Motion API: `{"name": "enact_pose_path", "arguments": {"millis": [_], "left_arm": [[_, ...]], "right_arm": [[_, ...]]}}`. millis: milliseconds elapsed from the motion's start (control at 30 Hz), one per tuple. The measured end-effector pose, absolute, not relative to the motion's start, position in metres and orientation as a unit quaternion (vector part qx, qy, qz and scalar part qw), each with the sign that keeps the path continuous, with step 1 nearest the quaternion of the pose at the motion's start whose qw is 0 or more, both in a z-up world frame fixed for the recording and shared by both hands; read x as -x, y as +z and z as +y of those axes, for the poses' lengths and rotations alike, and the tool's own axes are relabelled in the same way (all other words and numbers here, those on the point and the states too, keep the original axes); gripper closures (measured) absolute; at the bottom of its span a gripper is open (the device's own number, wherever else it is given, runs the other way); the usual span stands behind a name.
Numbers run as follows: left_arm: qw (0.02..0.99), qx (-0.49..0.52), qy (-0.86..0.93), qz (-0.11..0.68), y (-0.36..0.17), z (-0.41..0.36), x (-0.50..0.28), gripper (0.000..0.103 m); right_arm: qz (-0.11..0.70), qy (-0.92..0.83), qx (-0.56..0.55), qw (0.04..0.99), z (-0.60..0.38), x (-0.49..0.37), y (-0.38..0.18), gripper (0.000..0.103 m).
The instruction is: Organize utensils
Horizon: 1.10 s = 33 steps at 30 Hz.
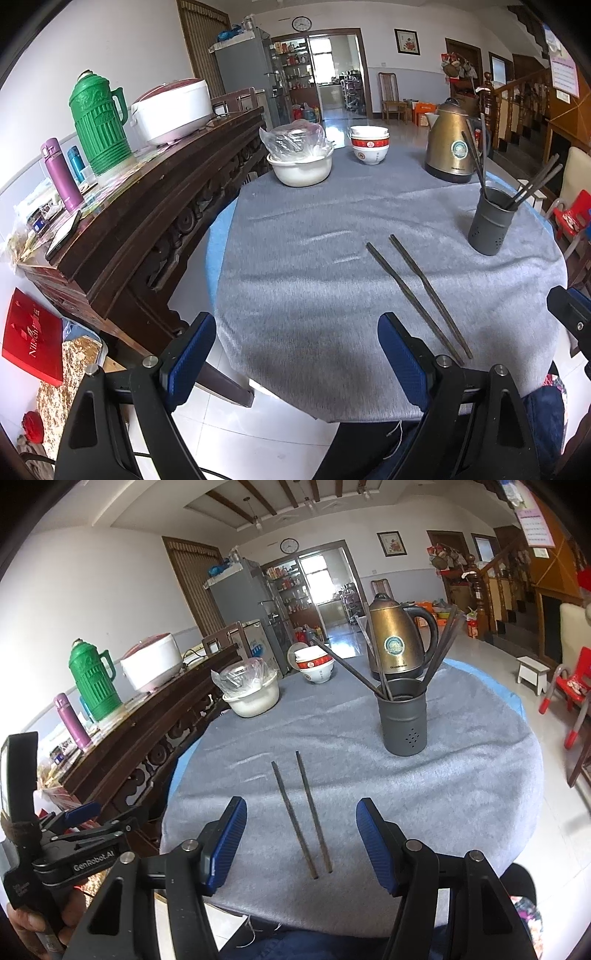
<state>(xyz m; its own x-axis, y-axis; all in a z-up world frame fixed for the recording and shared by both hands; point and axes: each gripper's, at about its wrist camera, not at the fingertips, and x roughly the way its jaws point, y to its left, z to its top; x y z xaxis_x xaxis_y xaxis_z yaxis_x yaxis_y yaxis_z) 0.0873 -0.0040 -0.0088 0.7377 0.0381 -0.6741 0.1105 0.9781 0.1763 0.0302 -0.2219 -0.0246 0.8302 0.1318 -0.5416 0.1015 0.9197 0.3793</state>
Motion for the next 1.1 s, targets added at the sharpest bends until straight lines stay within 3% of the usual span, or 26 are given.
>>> {"name": "enact_pose_path", "arguments": {"millis": [700, 1100], "left_arm": [[0.865, -0.023, 0.023, 0.501, -0.079, 0.018, -0.199, 0.014], [0.844, -0.005, 0.036, 0.535, -0.102, 0.03, -0.234, 0.013]], "right_arm": [[0.411, 0.059, -0.15, 0.897, -0.213, -0.182, -0.092, 0.037], [0.466, 0.065, -0.1, 0.876, -0.191, -0.286, -0.127, 0.038]]}}
